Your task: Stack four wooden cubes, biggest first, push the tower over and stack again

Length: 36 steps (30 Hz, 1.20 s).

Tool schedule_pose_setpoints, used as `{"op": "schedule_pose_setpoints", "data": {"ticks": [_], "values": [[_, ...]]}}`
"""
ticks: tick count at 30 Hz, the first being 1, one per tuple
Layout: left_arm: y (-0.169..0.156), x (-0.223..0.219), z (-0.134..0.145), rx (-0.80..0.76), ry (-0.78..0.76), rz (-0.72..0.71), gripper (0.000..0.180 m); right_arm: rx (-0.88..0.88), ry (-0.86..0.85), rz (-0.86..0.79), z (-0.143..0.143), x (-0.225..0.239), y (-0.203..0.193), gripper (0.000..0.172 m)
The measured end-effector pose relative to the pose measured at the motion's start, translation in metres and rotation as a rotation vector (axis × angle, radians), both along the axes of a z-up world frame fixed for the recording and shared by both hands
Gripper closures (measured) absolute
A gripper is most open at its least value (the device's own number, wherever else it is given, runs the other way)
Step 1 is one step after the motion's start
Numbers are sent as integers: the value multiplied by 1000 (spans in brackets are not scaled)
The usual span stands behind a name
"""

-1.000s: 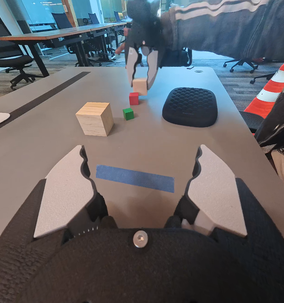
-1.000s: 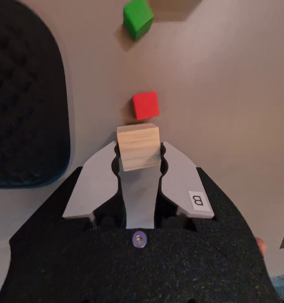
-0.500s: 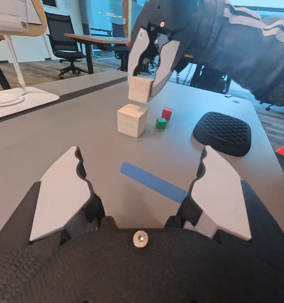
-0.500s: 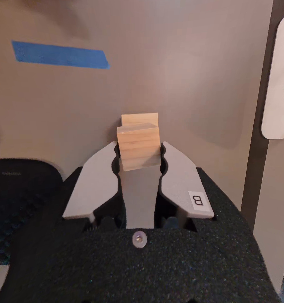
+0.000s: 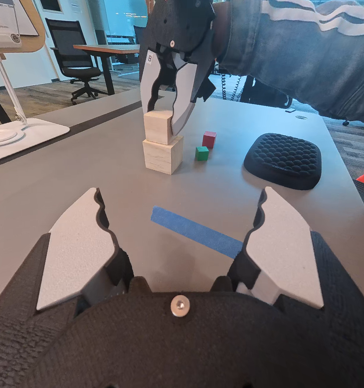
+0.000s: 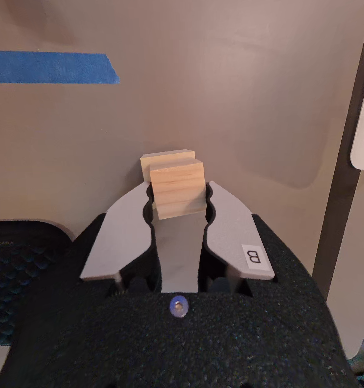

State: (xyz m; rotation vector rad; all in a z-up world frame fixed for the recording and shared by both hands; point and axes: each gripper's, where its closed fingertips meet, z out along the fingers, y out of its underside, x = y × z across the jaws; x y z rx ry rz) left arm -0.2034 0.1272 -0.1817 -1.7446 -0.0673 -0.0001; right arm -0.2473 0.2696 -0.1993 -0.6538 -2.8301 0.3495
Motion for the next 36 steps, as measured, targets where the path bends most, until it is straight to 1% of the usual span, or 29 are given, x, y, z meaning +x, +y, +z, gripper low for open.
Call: {"op": "schedule_pose_setpoints", "data": {"ticks": [8, 10, 13, 15, 17, 19, 22, 25, 27, 29, 30, 31, 33, 36], "values": [[1, 2, -1, -5, 7, -13, 45, 9, 18, -38, 0, -1, 2, 123], [1, 2, -1, -5, 7, -14, 45, -5, 33, -53, 3, -2, 2, 116], [1, 2, 0, -4, 7, -15, 45, -86, 49, -51, 15, 3, -1, 111], [1, 2, -1, -5, 8, -16, 45, -92, 58, -11, 21, 14, 8, 107], [1, 3, -1, -7, 12, -18, 45, -77, 48, 68, 20, 32, 22, 106], [1, 4, -1, -11, 18, -21, 45, -49, 9, 114, 11, 52, 42, 107], [2, 4, -2, -15, 22, -24, 45, -73, -51, 115, -8, 74, 65, 112], [1, 4, -1, -13, 17, -22, 45, -50, -69, 101, -28, 85, 85, 115], [1, 3, -1, -13, 14, -20, 45, -59, -79, 92, -41, 88, 90, 117], [1, 3, -1, -12, 11, -19, 45, -62, -74, 93, -52, 89, 92, 128], [1, 3, -1, -12, 9, -19, 45, -56, -77, 100, -57, 91, 93, 140], [1, 3, -1, -11, 7, -18, 45, -44, -69, 99, -60, 90, 95, 143], [1, 2, -1, -10, 2, -18, 45, -47, -72, 86, -56, 90, 93, 144], [1, 3, -2, -14, 8, -20, 45, -36, -38, 46, -34, 77, 88, 144]]}}
